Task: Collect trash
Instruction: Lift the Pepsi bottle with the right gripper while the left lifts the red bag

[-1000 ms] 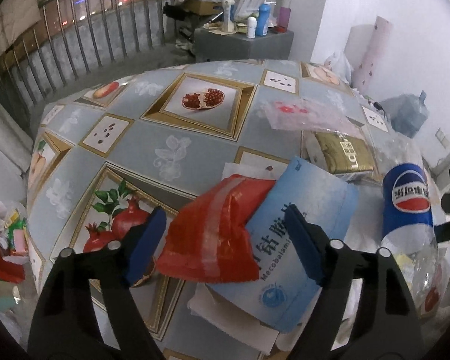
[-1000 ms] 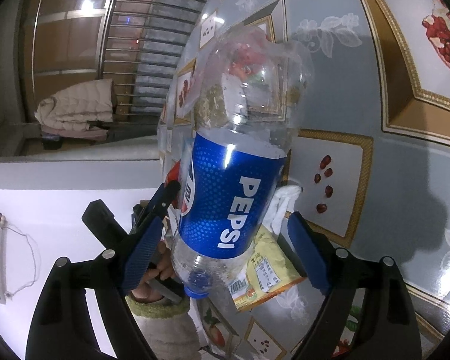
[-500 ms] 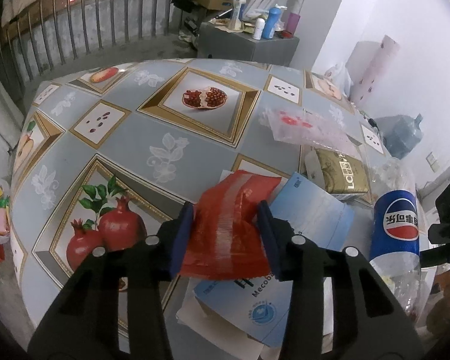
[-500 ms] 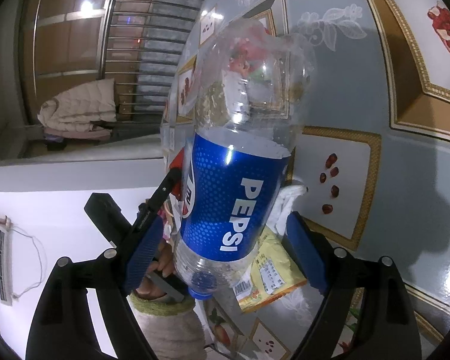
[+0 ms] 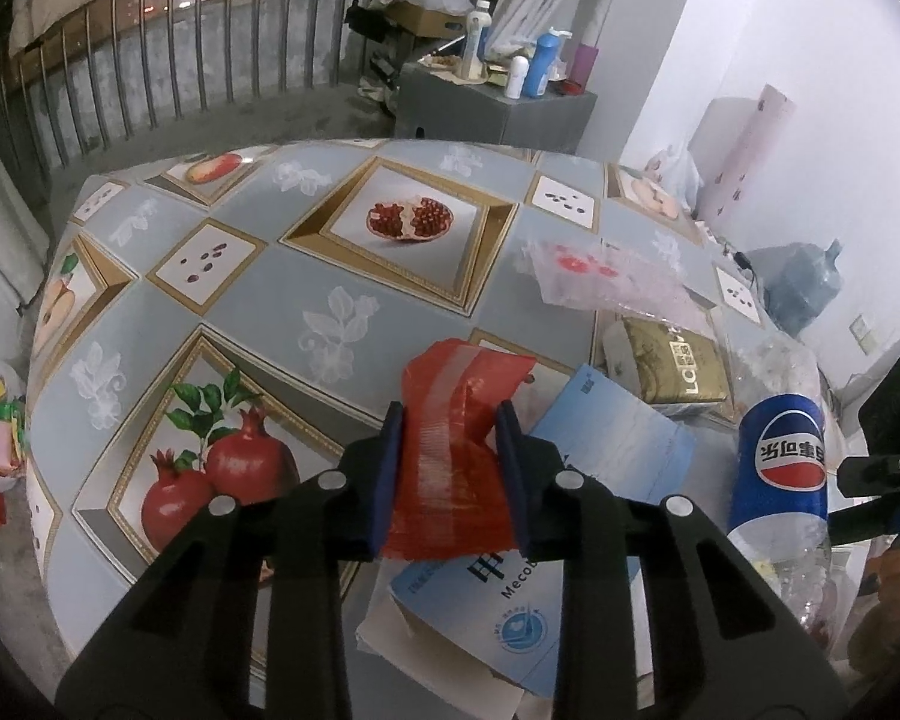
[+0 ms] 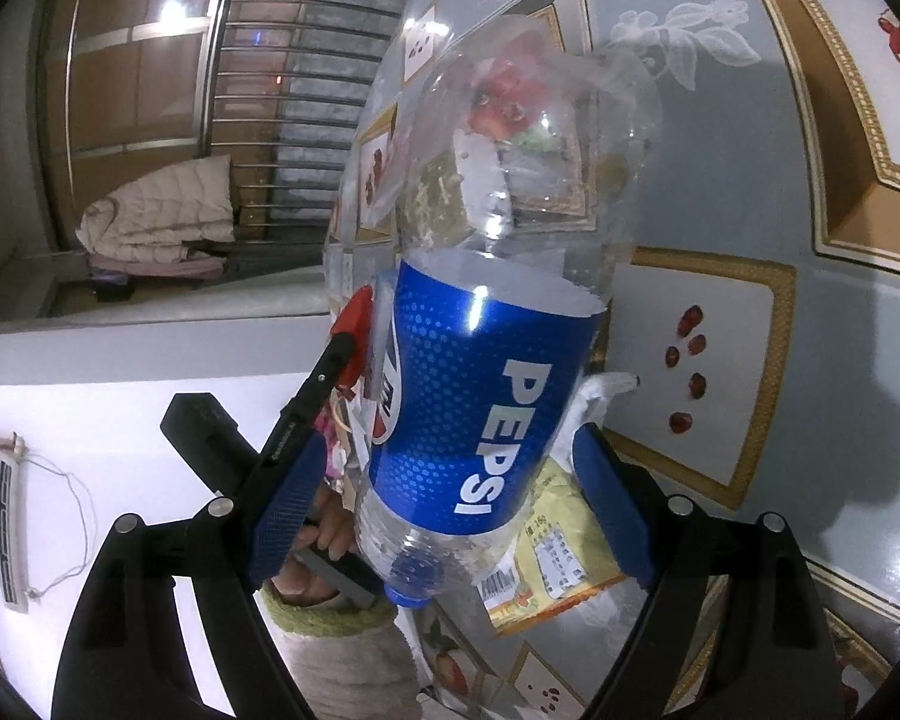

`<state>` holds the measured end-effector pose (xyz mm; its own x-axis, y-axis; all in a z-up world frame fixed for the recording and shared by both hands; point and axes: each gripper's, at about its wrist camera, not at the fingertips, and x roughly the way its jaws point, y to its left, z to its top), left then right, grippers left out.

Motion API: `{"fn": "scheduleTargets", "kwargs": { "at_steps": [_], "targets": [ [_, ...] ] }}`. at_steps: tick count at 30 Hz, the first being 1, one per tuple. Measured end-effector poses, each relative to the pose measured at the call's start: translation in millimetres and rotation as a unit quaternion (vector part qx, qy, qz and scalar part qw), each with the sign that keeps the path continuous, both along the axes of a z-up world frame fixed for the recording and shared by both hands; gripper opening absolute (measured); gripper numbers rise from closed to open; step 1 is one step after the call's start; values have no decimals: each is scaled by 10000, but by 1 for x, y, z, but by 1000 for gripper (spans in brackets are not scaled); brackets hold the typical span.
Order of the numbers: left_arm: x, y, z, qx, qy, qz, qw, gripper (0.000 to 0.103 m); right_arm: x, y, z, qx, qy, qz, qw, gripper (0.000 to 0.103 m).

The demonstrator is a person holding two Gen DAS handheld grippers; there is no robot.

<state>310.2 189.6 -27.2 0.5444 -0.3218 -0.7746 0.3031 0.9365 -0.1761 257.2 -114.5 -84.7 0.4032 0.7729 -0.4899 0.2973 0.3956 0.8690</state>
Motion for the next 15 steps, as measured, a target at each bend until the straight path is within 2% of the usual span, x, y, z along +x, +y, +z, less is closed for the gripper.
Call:
{"fn": "scheduleTargets", "kwargs": {
  "at_steps": [10, 15],
  "targets": [
    [-4, 2, 9, 106, -166, 14, 9998, 27, -1, 0, -10, 15, 114, -48, 9999, 68],
    [-4, 2, 10, 118, -171, 20, 9998, 27, -2, -3, -14, 100, 140, -87, 9998, 65]
  ]
}}
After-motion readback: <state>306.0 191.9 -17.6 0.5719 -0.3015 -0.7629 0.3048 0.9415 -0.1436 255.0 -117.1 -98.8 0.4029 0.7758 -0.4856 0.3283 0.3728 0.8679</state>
